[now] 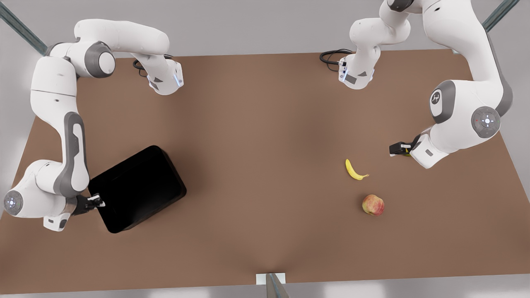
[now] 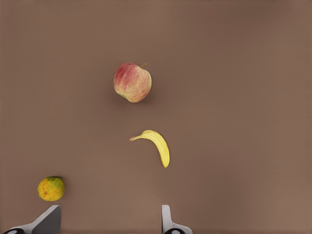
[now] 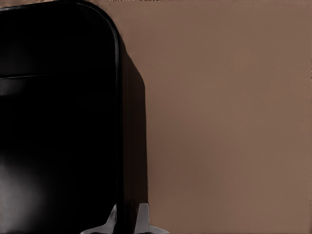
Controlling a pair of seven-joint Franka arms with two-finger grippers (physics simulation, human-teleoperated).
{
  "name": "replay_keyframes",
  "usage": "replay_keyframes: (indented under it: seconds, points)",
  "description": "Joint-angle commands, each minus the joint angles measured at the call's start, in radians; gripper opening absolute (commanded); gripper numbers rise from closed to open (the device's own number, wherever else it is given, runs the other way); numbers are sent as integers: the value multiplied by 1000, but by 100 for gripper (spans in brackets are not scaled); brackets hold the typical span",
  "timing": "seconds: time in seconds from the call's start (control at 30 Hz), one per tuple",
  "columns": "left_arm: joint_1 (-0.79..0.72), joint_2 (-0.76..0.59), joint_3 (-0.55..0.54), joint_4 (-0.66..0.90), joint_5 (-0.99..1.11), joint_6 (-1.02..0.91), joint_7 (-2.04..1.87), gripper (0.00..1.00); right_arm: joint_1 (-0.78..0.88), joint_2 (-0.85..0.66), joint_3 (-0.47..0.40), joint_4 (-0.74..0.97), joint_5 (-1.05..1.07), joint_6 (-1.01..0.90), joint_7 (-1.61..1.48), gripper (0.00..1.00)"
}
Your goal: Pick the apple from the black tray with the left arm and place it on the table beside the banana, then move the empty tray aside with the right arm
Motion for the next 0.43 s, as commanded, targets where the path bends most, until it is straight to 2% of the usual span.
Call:
replay_keyframes:
  seconds: [0.0, 0.03, 0.07, 0.13, 0.23, 0.3, 0.33, 0.4]
  points:
    - [0, -1, 0, 0, 2, 0, -13, 100, -1, 1, -2, 0, 4, 66, -352, 56]
    - [-2, -1, 0, 0, 2, 0, -22, 100, -1, 1, -2, 2, 7, 66, -349, 72]
    - [-2, -1, 0, 0, 2, 0, -31, 100, -1, 1, -2, 2, 9, 66, -346, 82]
    - [-2, -1, 0, 0, 2, 0, -30, 100, -2, -13, 1, 2, 49, 49, -332, 94]
    - [-2, -1, 0, 0, 2, 0, -30, 100, 150, -246, 9, 2, 53, -181, 72, 96]
    - [-2, -1, 0, 0, 2, 0, -30, 100, 269, -395, 21, -44, 67, -277, 589, 95]
    - [-2, -1, 0, 0, 2, 0, -30, 100, 300, -448, 21, -76, 53, -288, 709, 94]
    - [-2, -1, 0, 0, 2, 0, -30, 100, 297, -471, 15, -59, -23, -342, 743, 93]
